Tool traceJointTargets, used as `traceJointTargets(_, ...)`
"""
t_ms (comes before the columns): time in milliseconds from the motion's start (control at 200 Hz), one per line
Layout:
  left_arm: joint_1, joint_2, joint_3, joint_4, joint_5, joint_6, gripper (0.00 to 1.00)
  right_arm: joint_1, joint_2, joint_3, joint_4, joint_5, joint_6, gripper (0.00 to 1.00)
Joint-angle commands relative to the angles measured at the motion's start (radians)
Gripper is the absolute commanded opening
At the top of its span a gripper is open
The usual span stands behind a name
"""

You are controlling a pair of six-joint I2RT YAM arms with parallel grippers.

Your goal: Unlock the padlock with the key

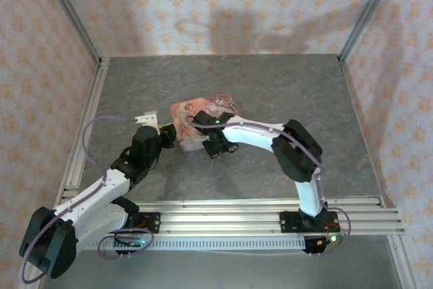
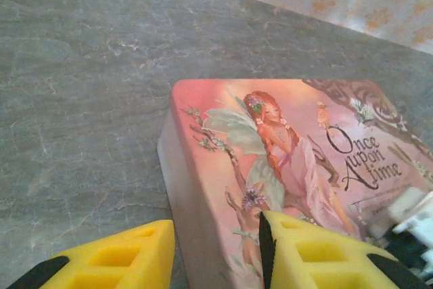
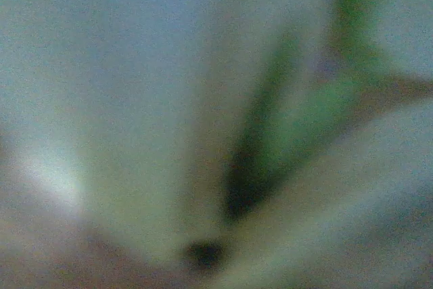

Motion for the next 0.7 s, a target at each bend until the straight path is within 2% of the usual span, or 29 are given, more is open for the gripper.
traceJointTargets(0,0.008,-0.004,0.020,-0.070,-0.011,-0.018,0.39,-0.095,-0.118,-0.146,0.199,-0.287,0.056,0.00)
traceJointTargets(110,0.007,0.006,0.037,-0.061,0.056,-0.021,0.39,-0.156,-0.155,-0.238,0.321,-0.447,0.083,0.00)
traceJointTargets(200,0.007,0.029,0.070,-0.064,0.144,-0.002,0.39,-0.190,-0.169,-0.283,0.381,-0.493,0.100,0.00)
traceJointTargets(365,0.008,0.099,0.149,-0.109,0.248,0.013,0.39,-0.221,-0.183,-0.332,0.411,-0.443,0.115,0.08)
traceJointTargets(420,0.007,0.109,0.153,-0.100,0.261,0.009,0.39,-0.225,-0.190,-0.348,0.417,-0.413,0.124,0.09)
traceJointTargets(555,0.008,0.131,0.158,-0.084,0.287,0.007,0.39,-0.231,-0.214,-0.396,0.466,-0.360,0.161,0.19)
traceJointTargets(696,0.008,0.164,0.172,-0.082,0.310,0.017,0.39,-0.230,-0.225,-0.421,0.485,-0.327,0.179,0.19)
